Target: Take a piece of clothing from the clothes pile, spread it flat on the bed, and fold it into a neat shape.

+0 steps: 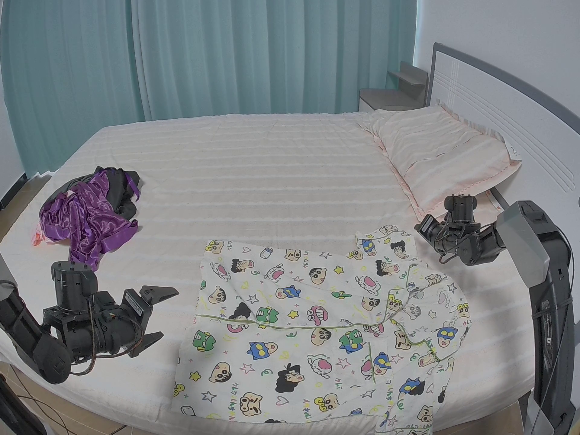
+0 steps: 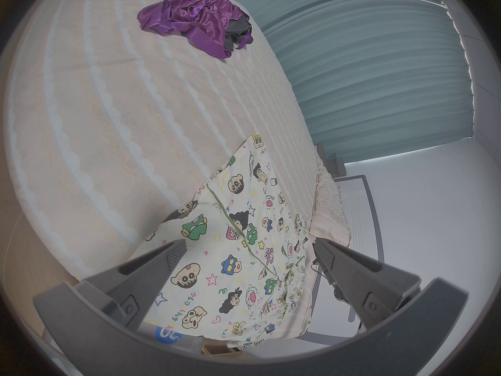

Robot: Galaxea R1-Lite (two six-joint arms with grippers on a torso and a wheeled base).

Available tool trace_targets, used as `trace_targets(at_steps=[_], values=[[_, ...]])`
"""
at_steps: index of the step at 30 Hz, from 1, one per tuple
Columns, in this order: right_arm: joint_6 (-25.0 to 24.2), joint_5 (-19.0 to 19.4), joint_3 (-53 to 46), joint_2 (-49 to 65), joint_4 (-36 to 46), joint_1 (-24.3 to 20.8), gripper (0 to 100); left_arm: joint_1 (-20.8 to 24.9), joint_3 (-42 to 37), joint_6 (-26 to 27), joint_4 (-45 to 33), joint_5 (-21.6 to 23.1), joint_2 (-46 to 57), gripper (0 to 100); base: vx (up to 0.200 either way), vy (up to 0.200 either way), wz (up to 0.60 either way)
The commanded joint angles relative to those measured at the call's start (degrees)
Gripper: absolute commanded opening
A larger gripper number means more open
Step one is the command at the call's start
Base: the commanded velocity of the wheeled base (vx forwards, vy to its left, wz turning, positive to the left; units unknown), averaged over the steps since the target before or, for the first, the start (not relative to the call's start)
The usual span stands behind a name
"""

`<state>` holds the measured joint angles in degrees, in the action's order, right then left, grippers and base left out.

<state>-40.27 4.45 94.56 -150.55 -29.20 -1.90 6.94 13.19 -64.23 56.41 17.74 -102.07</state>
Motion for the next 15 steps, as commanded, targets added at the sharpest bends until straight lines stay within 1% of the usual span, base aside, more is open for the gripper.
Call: trace_targets(at_steps=[1, 13, 14, 15], values=[[-0.2, 0.0, 0.0, -0.2, 0.4, -1.0, 100, 0.1, 0.0, 0.0, 0.0, 0.0, -0.1, 100, 0.000, 0.000, 0.00], [-0.9, -0.1, 0.1, -3.7, 0.4, -3.6, 100, 0.2, -0.4, -0.1, 0.0, 0.0, -0.1, 100, 0.000, 0.000, 0.00], [-0.9, -0.1, 0.1, -3.7, 0.4, -3.6, 0, 0.2, -0.4, -0.1, 0.0, 0.0, -0.1, 100, 0.000, 0.000, 0.00], [-0.8, -0.1, 0.2, -3.7, 0.5, -3.9, 0, 0.1, -0.4, -0.1, 0.0, 0.0, -0.1, 100, 0.000, 0.000, 0.00]])
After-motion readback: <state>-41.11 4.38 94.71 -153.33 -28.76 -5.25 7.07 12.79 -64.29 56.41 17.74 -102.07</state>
